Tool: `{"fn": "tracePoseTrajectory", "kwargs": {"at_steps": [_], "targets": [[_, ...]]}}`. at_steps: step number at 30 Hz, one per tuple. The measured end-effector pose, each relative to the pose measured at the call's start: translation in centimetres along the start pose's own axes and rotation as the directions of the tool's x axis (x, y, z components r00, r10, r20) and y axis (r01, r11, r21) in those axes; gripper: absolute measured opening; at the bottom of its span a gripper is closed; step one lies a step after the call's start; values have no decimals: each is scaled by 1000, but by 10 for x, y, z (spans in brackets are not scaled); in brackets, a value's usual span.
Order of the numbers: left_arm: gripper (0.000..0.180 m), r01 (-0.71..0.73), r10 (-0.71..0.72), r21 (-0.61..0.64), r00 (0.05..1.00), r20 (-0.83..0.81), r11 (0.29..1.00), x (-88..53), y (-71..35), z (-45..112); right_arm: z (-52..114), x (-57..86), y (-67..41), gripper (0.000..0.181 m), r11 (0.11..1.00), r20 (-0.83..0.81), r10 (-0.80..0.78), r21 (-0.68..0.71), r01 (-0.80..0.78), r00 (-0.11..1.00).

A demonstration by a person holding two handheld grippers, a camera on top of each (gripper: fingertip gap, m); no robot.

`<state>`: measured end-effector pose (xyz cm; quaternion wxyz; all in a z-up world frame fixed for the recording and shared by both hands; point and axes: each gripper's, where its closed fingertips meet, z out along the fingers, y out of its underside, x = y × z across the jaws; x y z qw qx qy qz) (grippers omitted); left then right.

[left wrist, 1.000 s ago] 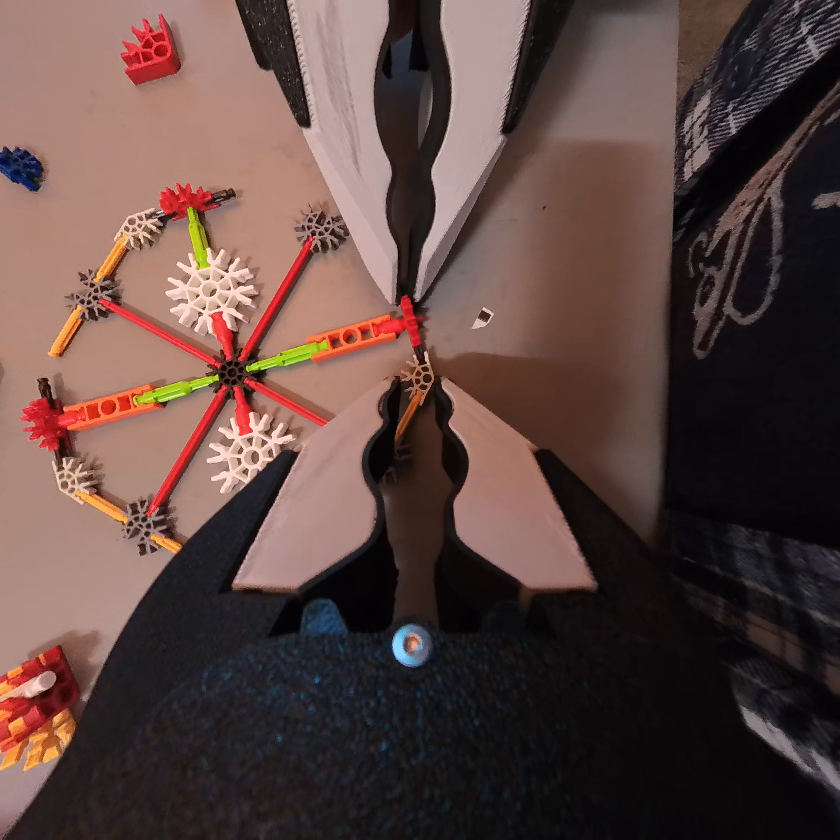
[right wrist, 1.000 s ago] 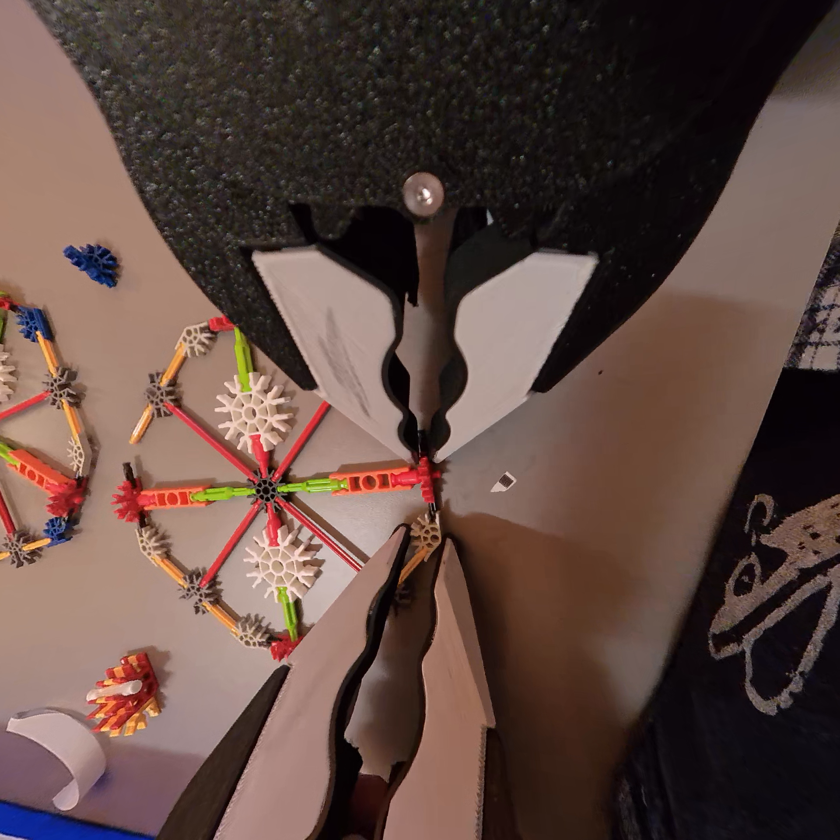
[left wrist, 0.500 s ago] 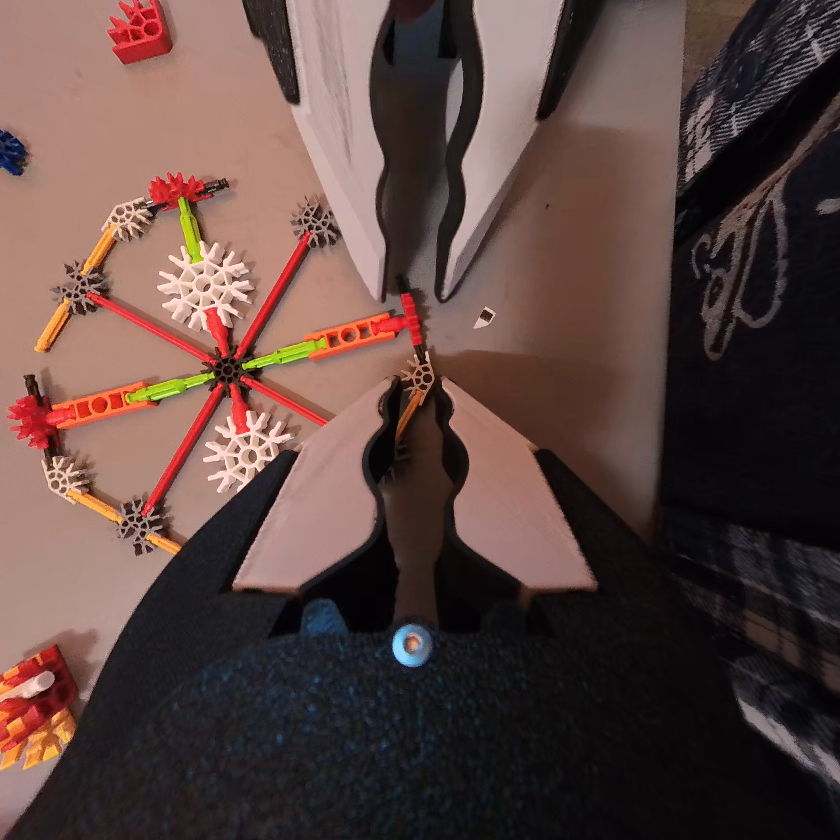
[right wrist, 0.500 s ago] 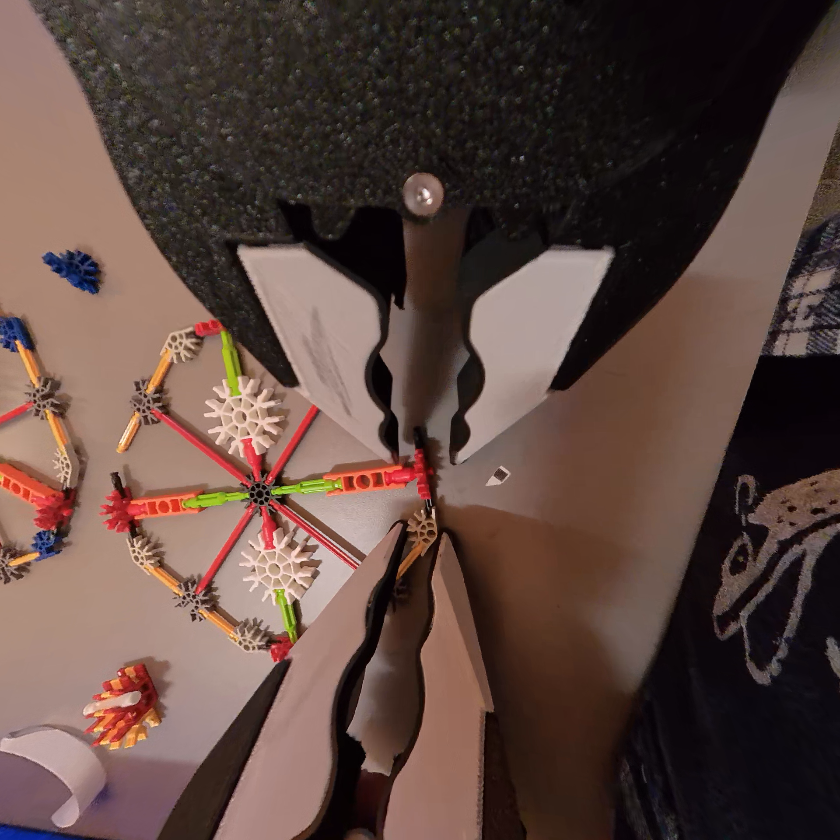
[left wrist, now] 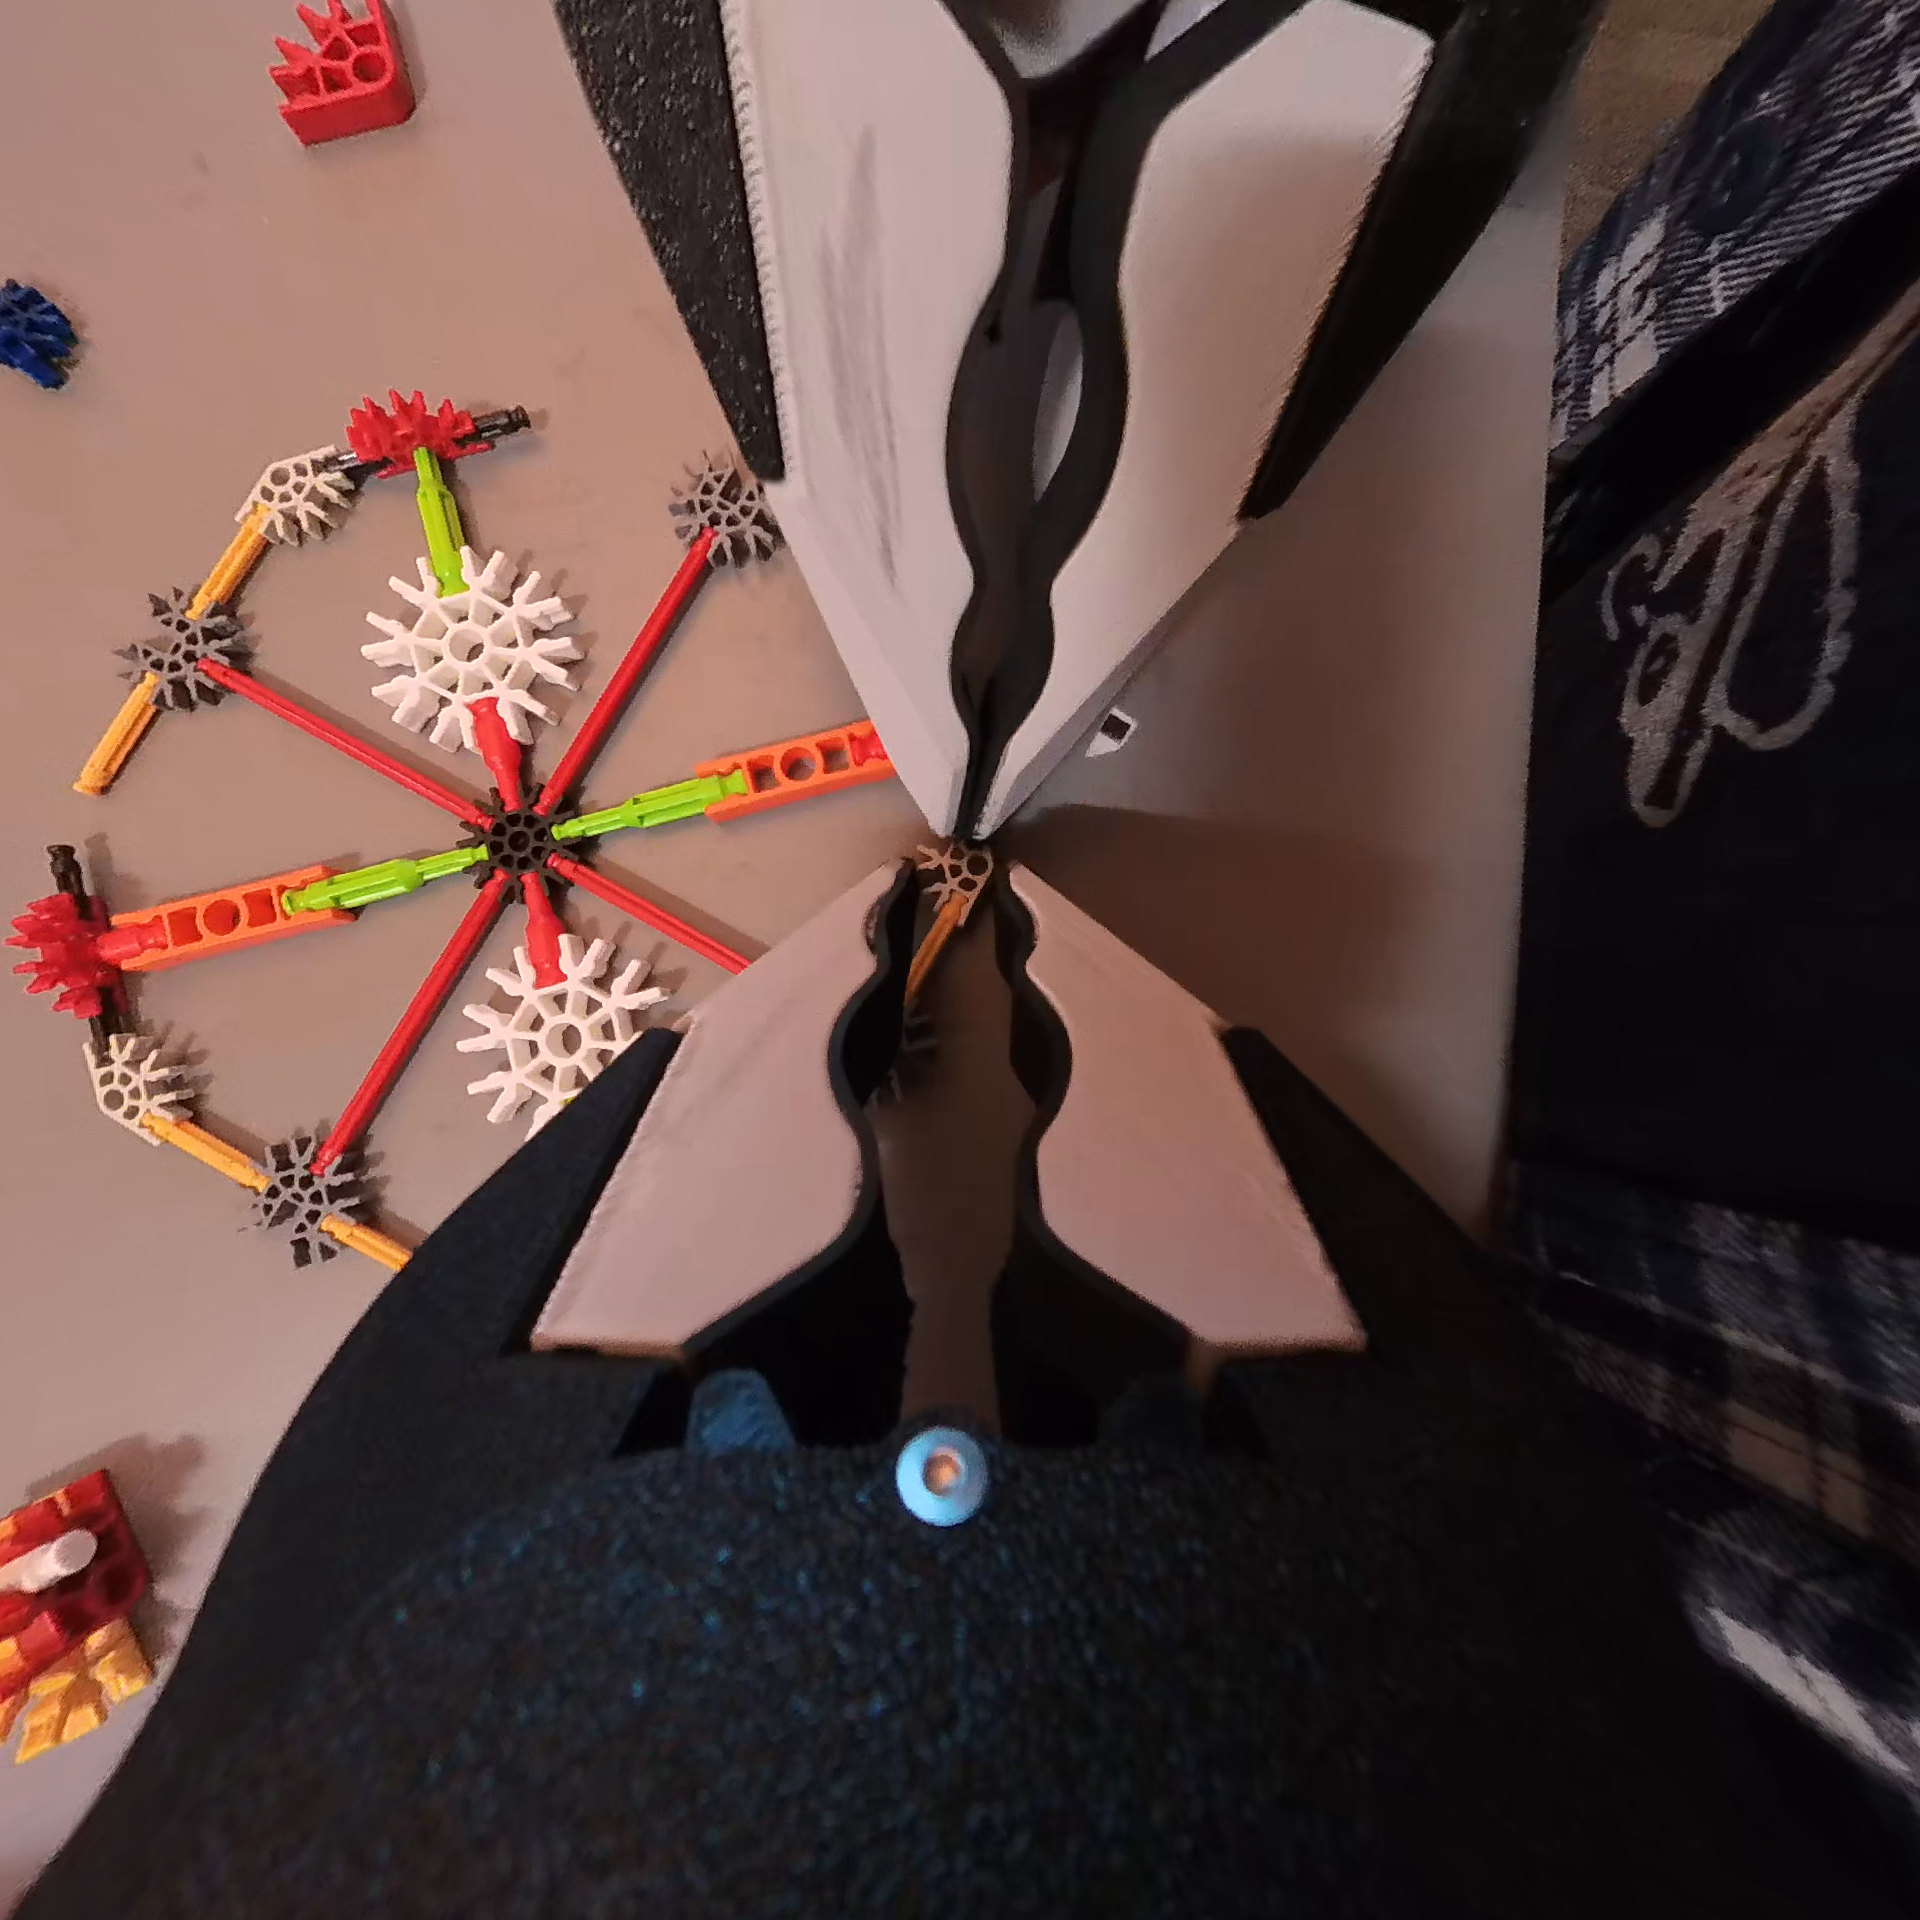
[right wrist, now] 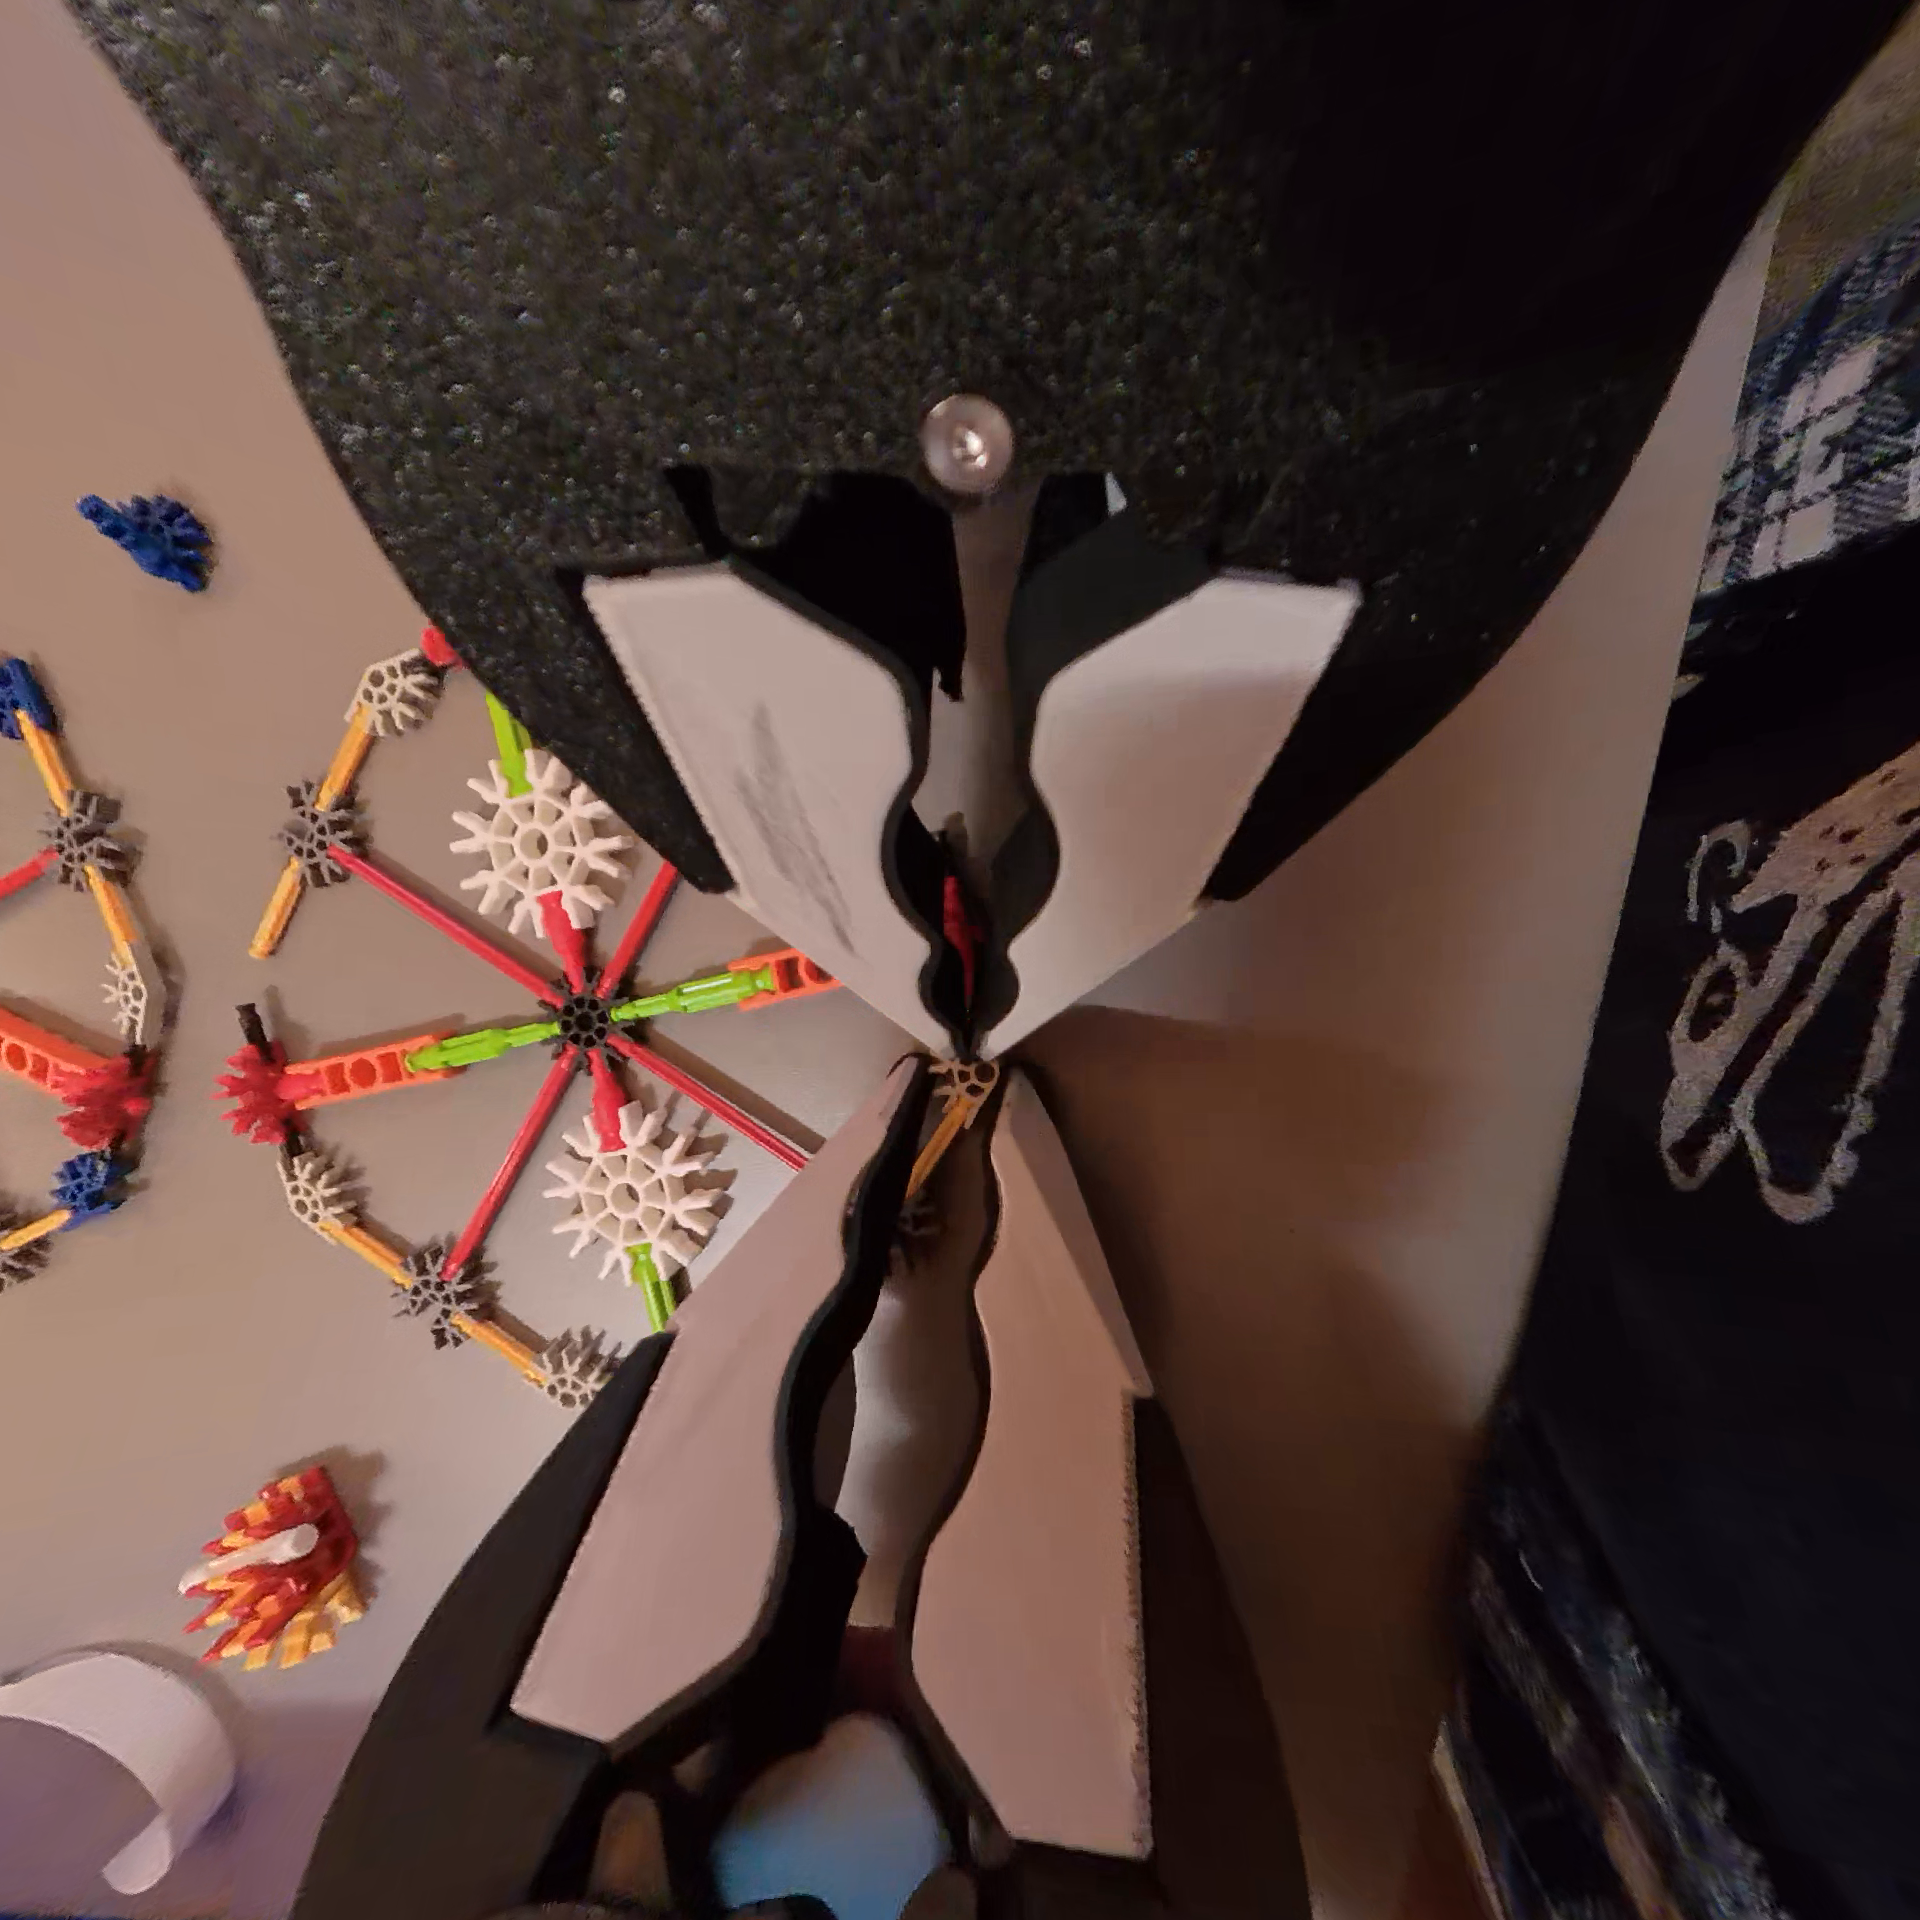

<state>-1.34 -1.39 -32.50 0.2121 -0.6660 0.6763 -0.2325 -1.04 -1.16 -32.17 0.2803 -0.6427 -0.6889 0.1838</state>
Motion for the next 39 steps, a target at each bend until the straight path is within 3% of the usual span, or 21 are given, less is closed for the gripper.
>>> {"fn": "tracePoseTrajectory", "kwargs": {"at_steps": [10, 15, 19, 27, 34, 39], "targets": [[10, -2, 2, 30, 1000, 9, 1000, -1, 0, 2, 4, -2, 3, 0, 982, 32, -56, -181, 61, 998], [11, 20, -20, 72, 1000, 12, 997, -1, 0, 3, 4, -2, 4, 0, 977, 104, 44, -213, -21, 994], [12, 41, -43, 82, 999, 20, 996, -2, 0, 3, 3, 0, 4, 0, 979, 140, 147, -162, -124, 979], [11, 72, -79, 98, 995, 65, 993, -4, 0, -3, -37, 23, 14, 7, 966, 10, 258, -30, -257, 966], [6, 70, -84, 124, 991, 107, 990, -1, -10, -1, -39, 18, 35, 11, 959, -54, 282, -20, -283, 958], [0, 72, -80, 72, 991, 112, 995, 1, -5, 10, -42, 22, 44, 11, 948, -84, 315, -10, -317, 945]]}}
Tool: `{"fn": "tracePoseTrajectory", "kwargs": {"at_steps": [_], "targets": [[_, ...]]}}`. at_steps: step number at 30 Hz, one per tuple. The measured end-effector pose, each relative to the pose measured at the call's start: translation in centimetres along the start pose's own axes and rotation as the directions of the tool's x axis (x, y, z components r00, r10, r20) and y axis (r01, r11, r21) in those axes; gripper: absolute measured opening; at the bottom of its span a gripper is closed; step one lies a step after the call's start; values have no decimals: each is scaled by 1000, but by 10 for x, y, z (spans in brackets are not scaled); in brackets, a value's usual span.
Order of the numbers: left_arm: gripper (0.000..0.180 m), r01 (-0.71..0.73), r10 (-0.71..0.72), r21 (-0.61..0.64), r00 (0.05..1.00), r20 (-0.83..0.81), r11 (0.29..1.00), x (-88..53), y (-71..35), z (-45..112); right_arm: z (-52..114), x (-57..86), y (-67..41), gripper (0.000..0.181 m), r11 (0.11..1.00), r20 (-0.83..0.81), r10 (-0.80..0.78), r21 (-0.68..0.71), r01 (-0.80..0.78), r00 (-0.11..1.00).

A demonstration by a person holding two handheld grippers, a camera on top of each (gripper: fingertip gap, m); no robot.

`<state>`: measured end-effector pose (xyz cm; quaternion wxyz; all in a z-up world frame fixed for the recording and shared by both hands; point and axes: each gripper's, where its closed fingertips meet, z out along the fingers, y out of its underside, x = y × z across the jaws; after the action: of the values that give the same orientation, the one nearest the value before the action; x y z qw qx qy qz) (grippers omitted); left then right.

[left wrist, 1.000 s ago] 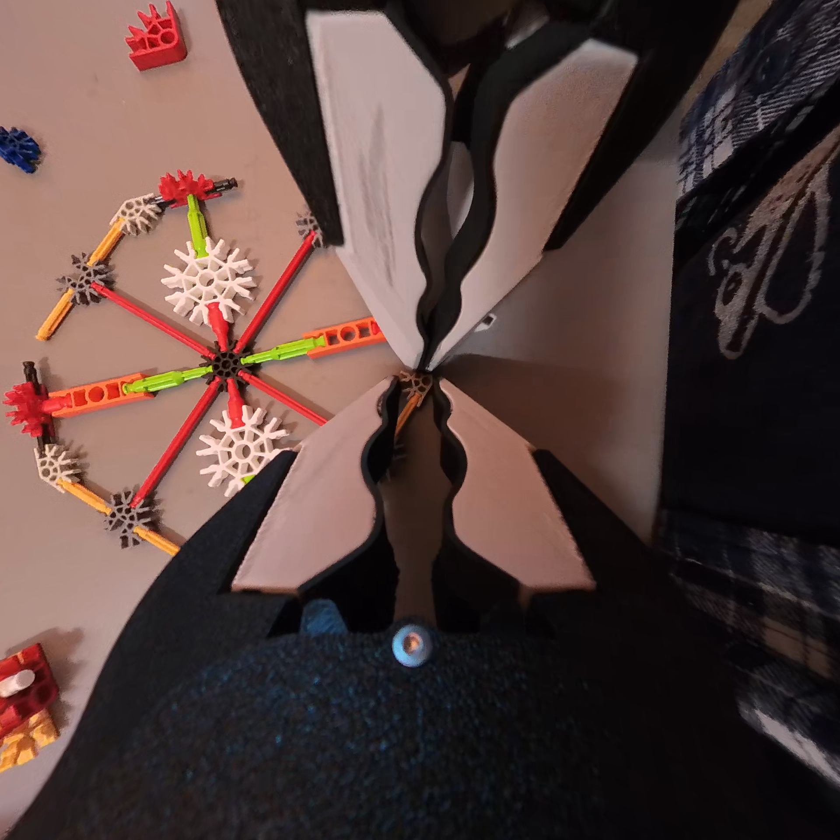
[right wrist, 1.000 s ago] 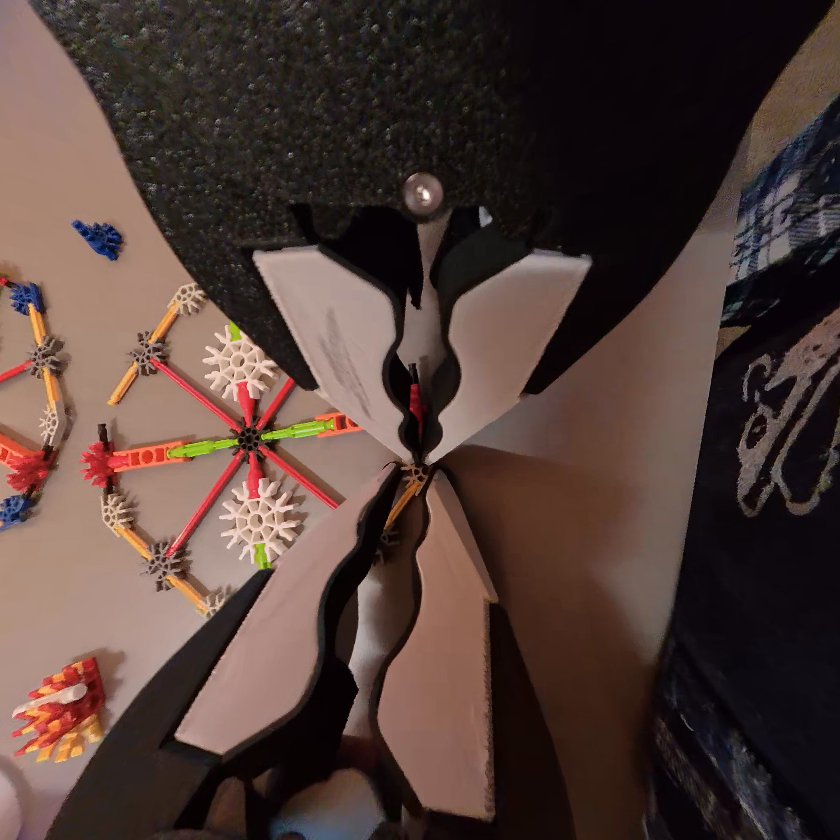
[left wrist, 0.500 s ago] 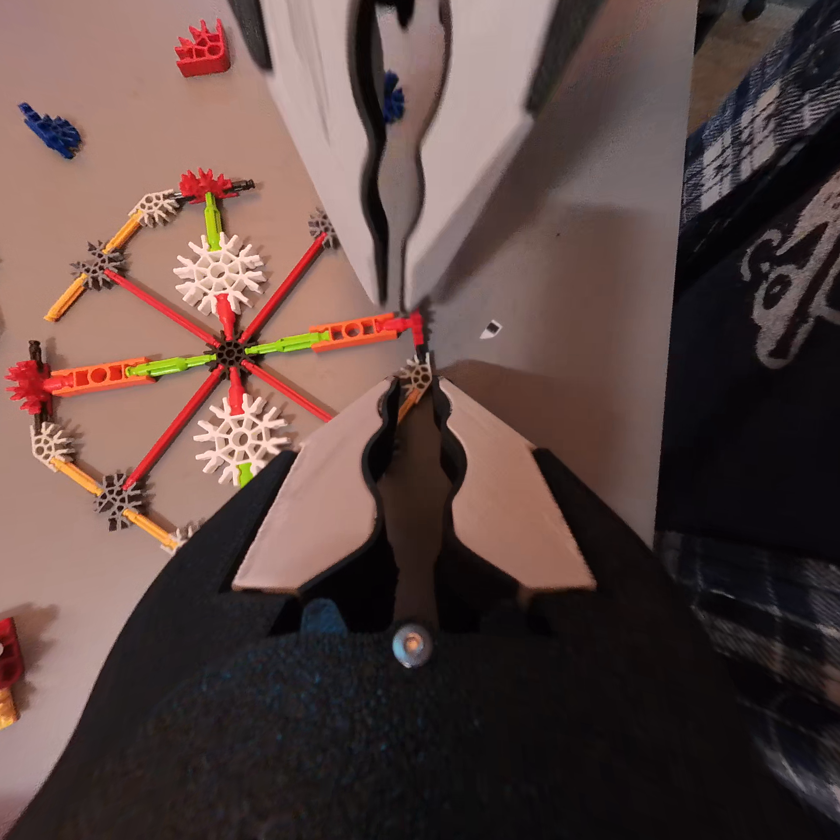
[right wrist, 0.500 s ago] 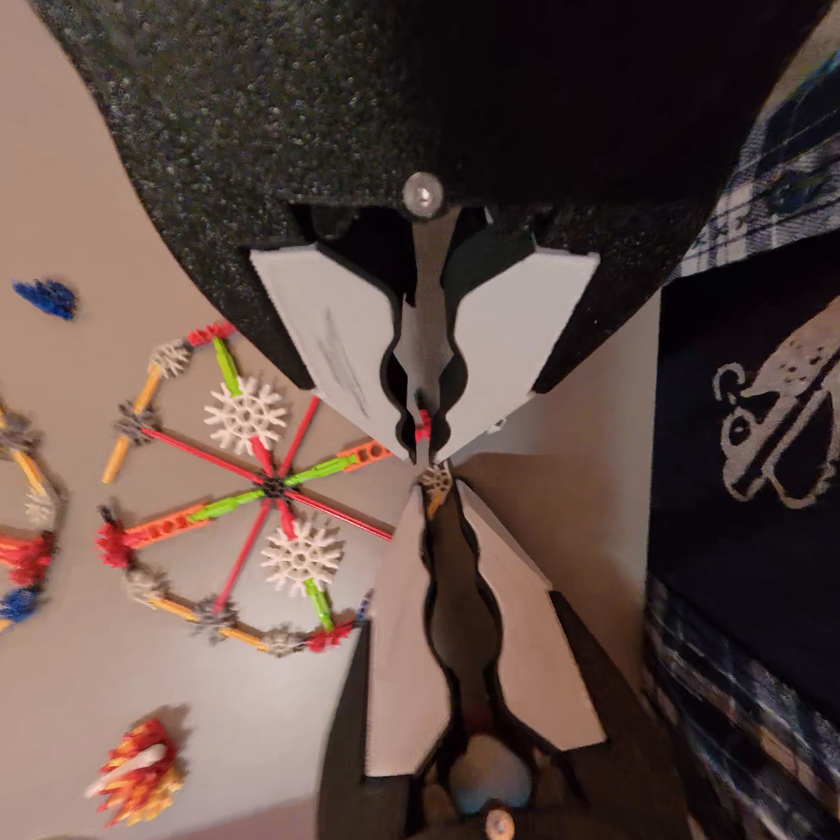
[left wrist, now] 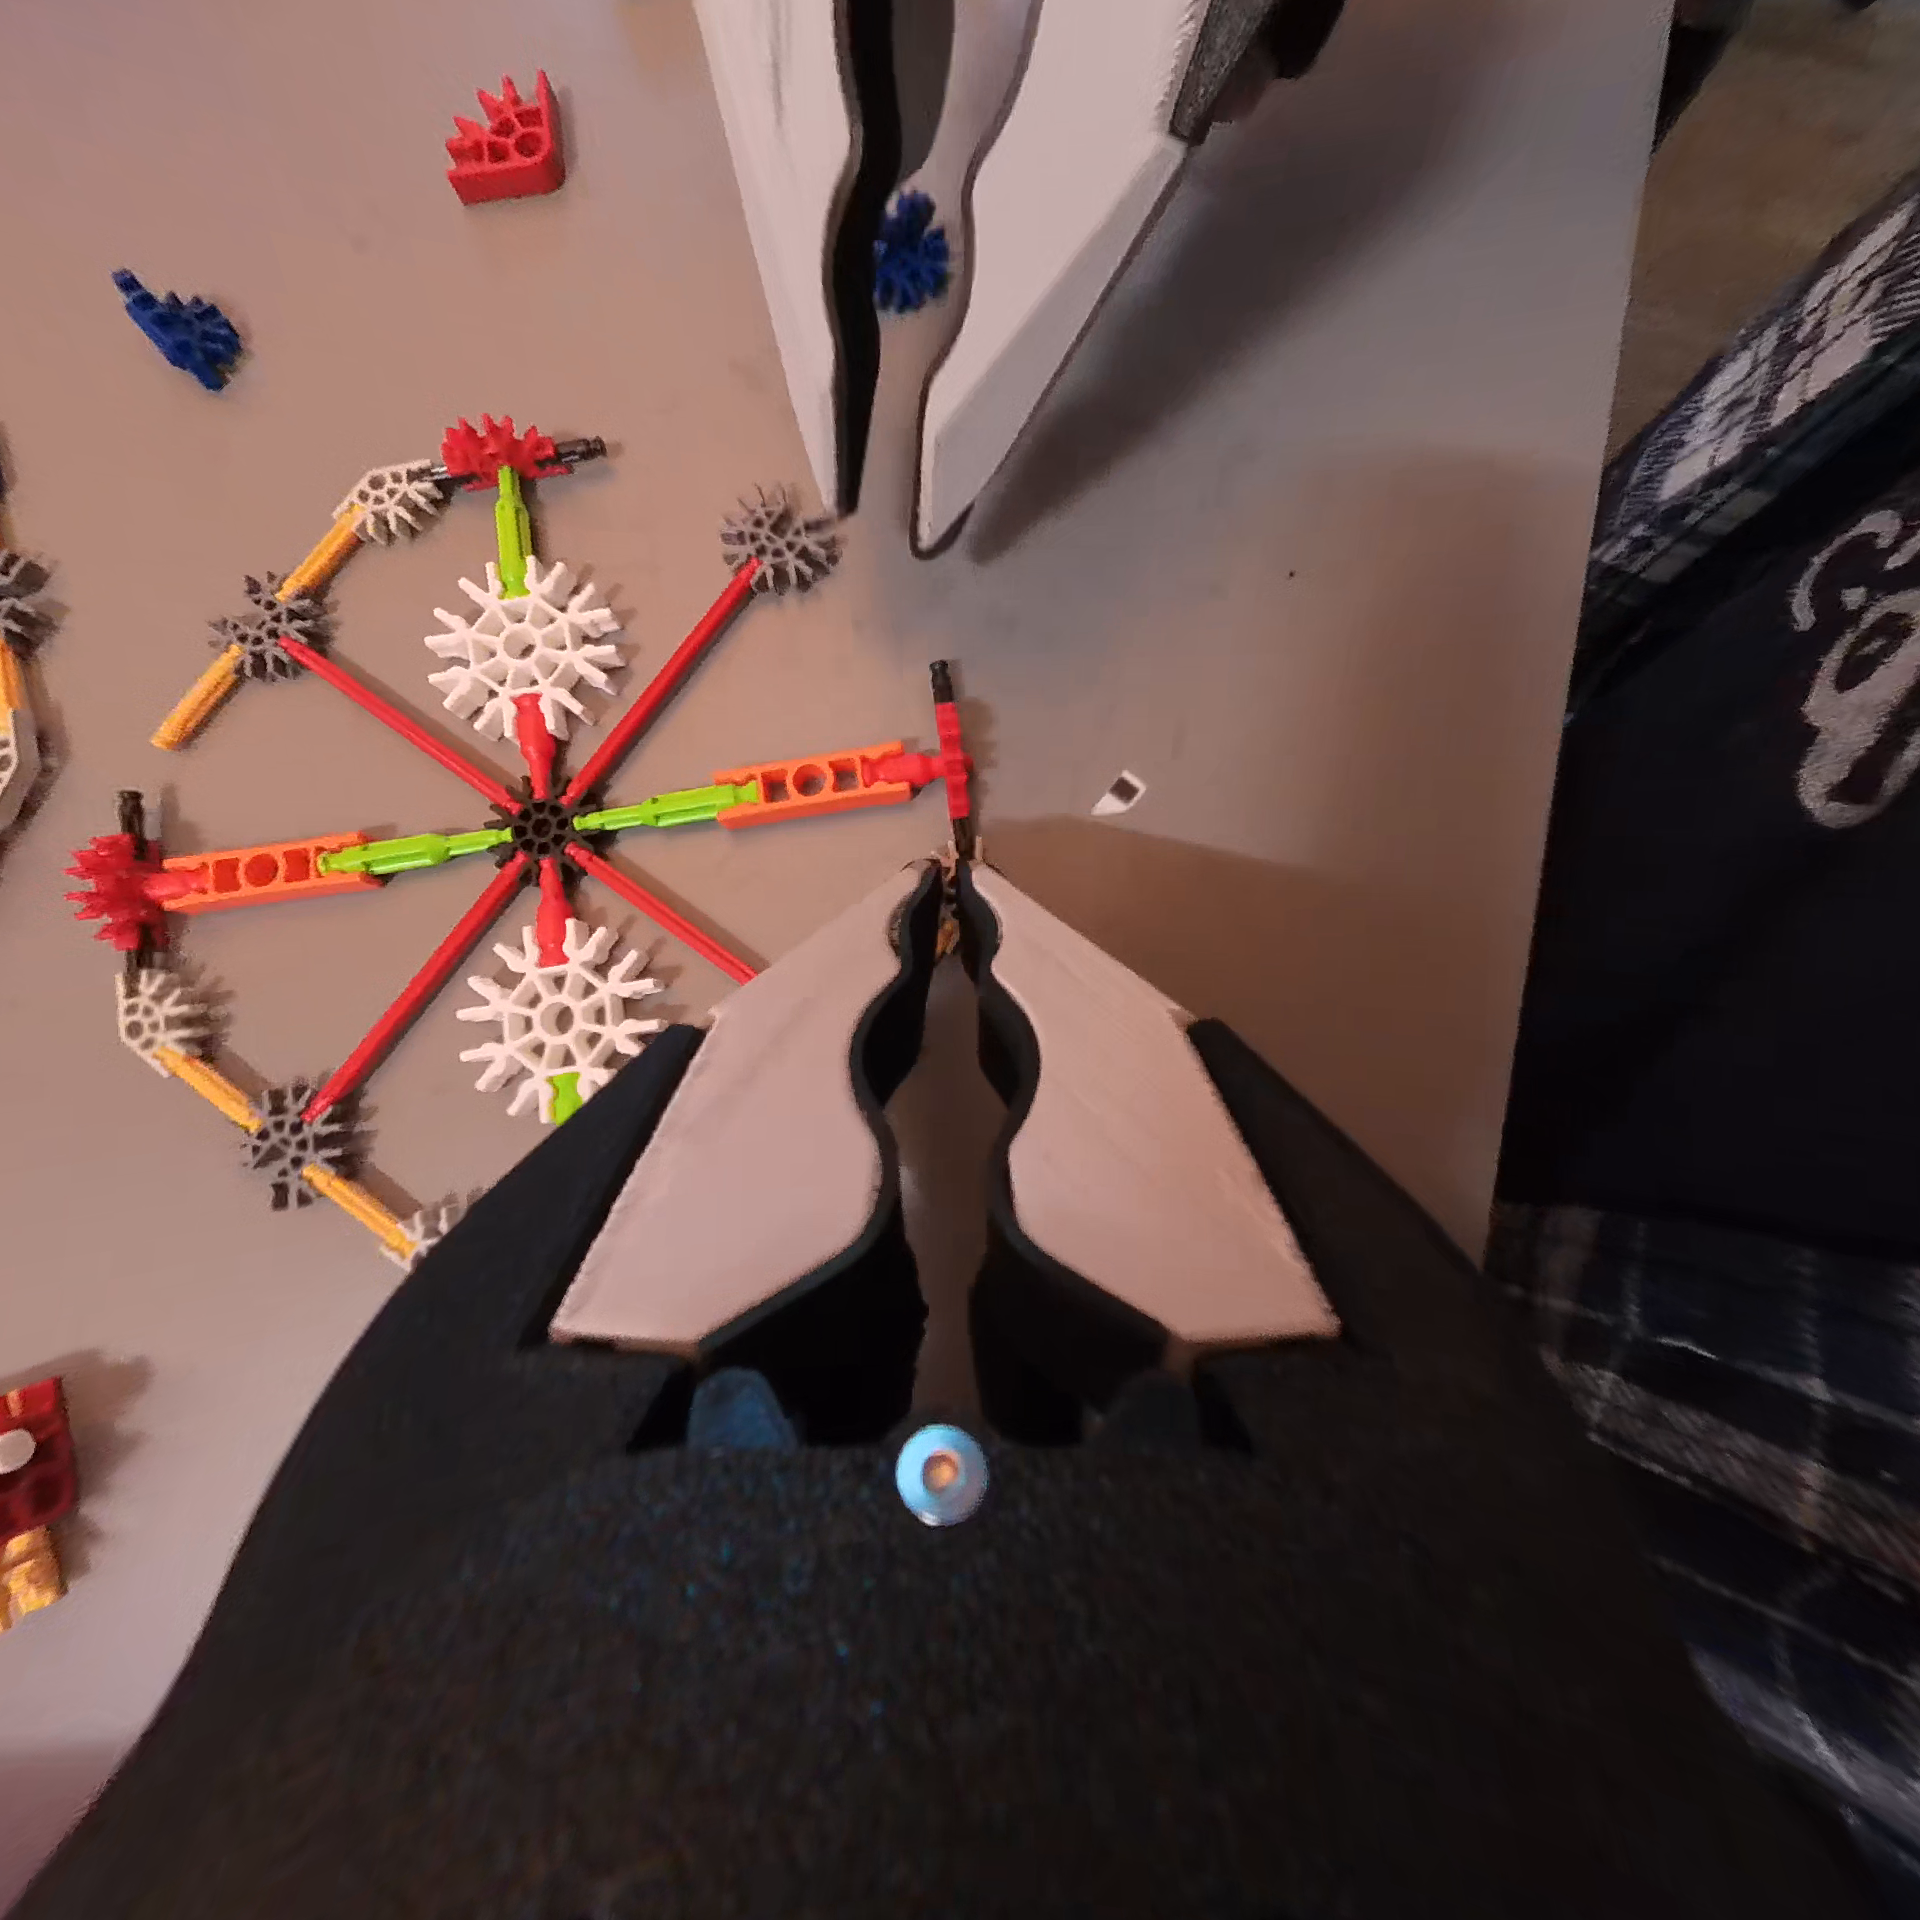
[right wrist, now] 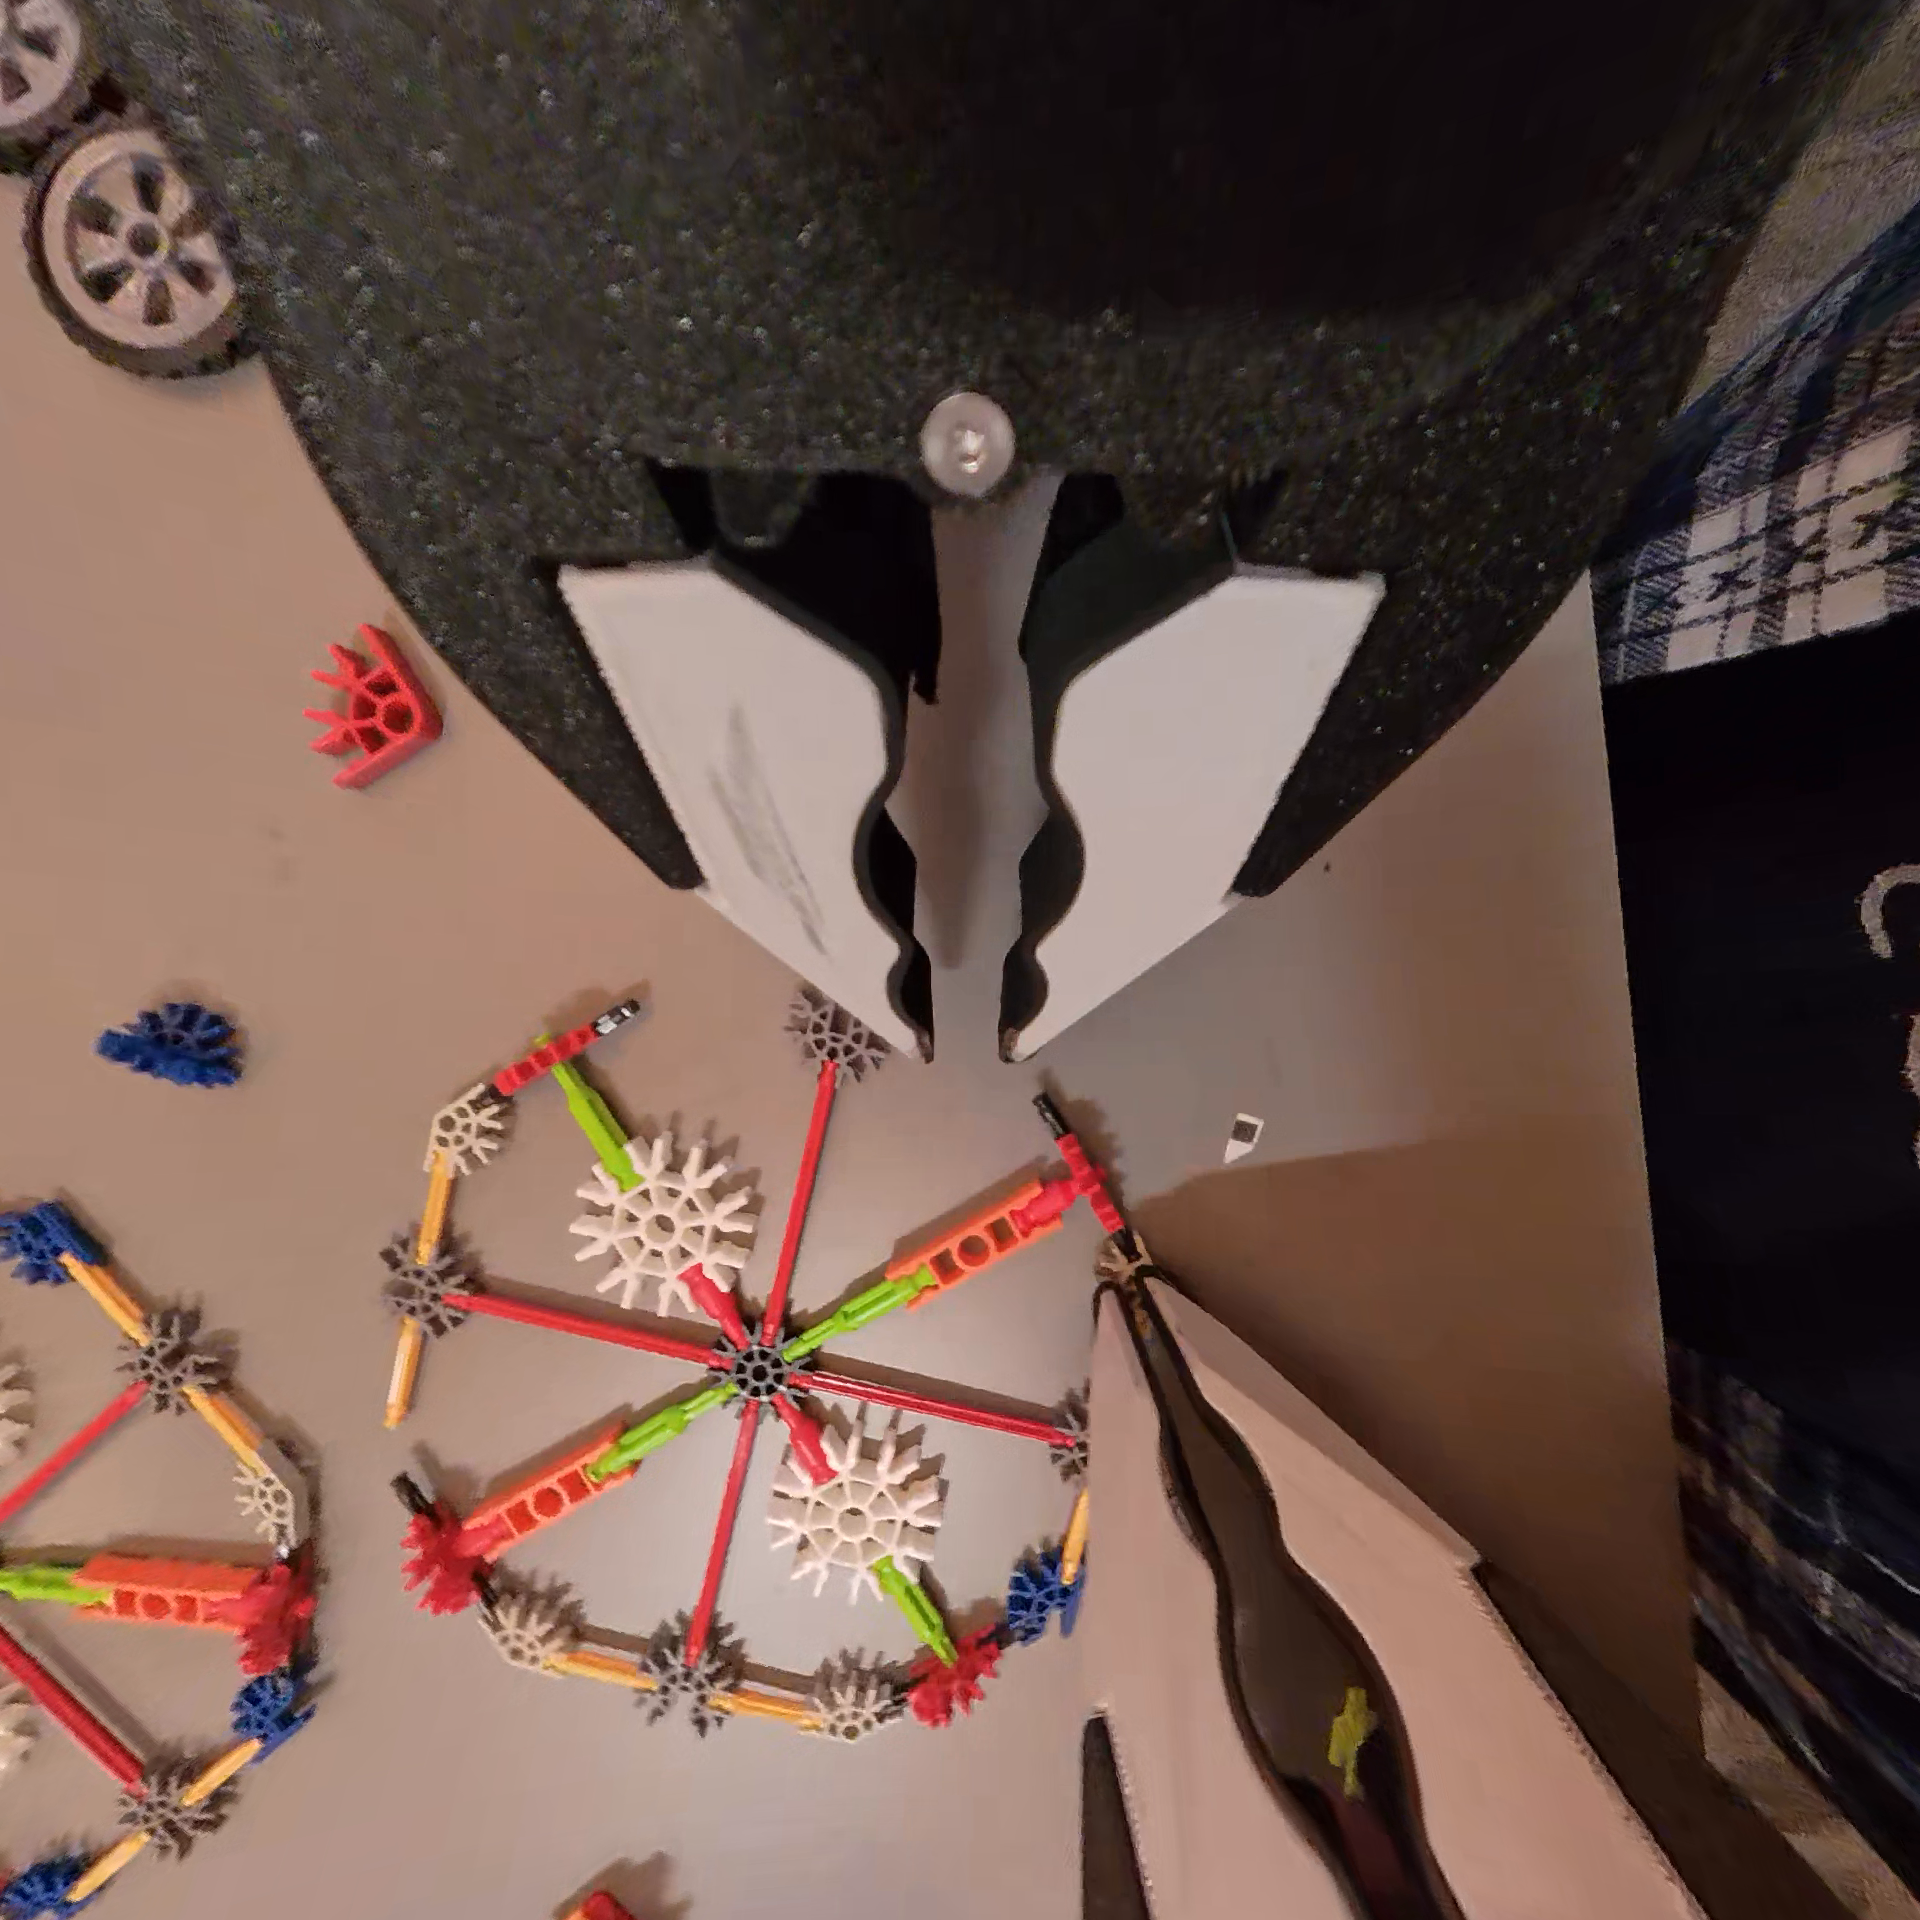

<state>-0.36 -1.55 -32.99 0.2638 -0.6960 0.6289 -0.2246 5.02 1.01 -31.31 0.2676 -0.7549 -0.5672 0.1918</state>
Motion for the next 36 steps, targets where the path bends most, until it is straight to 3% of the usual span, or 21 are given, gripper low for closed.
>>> {"fn": "tracePoseTrajectory", "kwargs": {"at_steps": [8, 18, 20, 25, 36], "targets": [[1, -24, 29, -90, 998, 52, 996, -13, 12, -10, -9, 11, 13, 25, 999, -59, 46, -1, -46, 997], [4, 21, -14, -98, 998, 65, 995, -13, 20, -13, -8, 17, 17, 38, 995, -119, 102, 18, -101, 988], [4, 29, -22, -99, 997, 71, 995, -14, 21, -15, -10, 29, 18, 47, 991, -187, 135, 22, -134, 973], [7, 50, -41, -104, 995, 91, 993, -19, 27, -20, -32, 77, 32, 48, 947, -368, 319, 92, -308, 873], [14, 70, -55, -111, 990, 128, 991, -30, 38, -36, -23, 92, 42, 62, 916, -421, 392, 99, -388, 818]]}}
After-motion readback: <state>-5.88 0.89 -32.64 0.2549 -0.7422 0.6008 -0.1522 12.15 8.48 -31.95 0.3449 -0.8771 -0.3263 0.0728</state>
